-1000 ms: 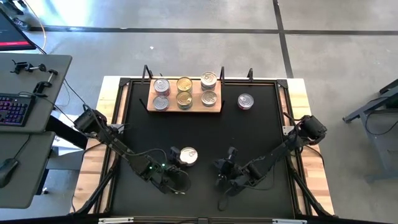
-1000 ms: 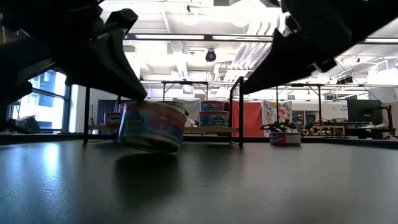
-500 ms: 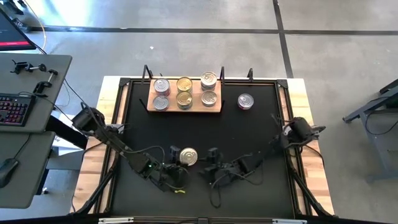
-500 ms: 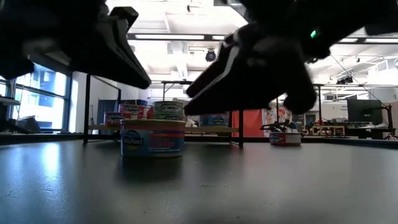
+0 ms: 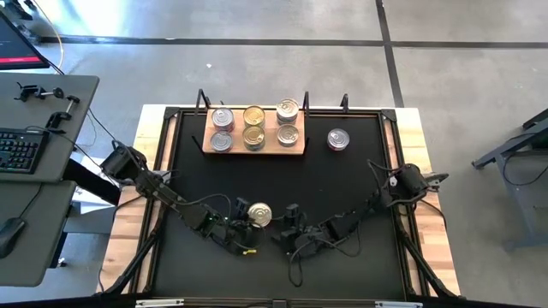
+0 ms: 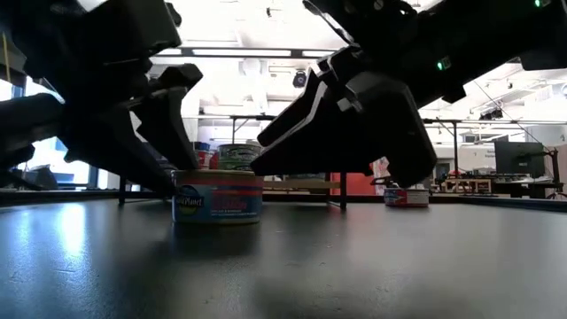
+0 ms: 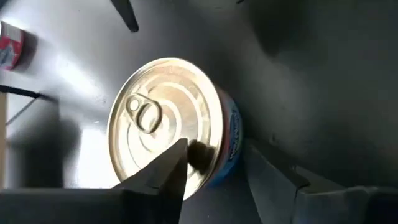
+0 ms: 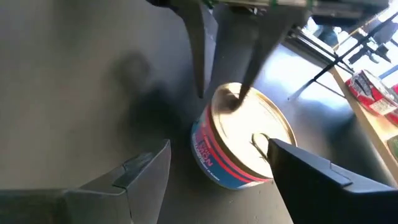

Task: Stack canned seafood by type on shelf
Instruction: Stack the blue pink tuna can on top of the blue pink tuna can on the shelf

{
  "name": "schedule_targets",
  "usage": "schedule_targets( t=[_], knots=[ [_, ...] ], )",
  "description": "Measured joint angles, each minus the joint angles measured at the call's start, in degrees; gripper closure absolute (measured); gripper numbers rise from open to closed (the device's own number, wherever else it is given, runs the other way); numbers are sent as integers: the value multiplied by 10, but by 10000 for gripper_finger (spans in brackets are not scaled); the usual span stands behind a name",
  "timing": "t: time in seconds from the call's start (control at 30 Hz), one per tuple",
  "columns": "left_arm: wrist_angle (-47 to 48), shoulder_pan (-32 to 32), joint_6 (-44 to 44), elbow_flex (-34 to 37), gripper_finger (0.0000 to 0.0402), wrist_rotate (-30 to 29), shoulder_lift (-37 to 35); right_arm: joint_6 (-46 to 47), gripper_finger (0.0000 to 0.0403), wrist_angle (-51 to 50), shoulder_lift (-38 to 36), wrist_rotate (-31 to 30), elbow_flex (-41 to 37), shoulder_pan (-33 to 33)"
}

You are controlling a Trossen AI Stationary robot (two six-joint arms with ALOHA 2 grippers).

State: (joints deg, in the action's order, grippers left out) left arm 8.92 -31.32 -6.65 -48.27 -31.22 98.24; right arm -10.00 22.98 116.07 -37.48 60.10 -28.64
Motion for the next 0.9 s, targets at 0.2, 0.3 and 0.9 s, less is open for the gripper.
schedule_targets(
  t=[0.2,0.3,0.9],
  knots=[
    [-30,21,-12,11,259,40,-2,-114,140,0,0,41,0,0],
    [-63,29,-30,14,286,57,-1,-137,140,0,0,42,0,1],
    [-145,54,-28,4,400,111,1,-170,140,-45,0,0,0,-4]
  ],
)
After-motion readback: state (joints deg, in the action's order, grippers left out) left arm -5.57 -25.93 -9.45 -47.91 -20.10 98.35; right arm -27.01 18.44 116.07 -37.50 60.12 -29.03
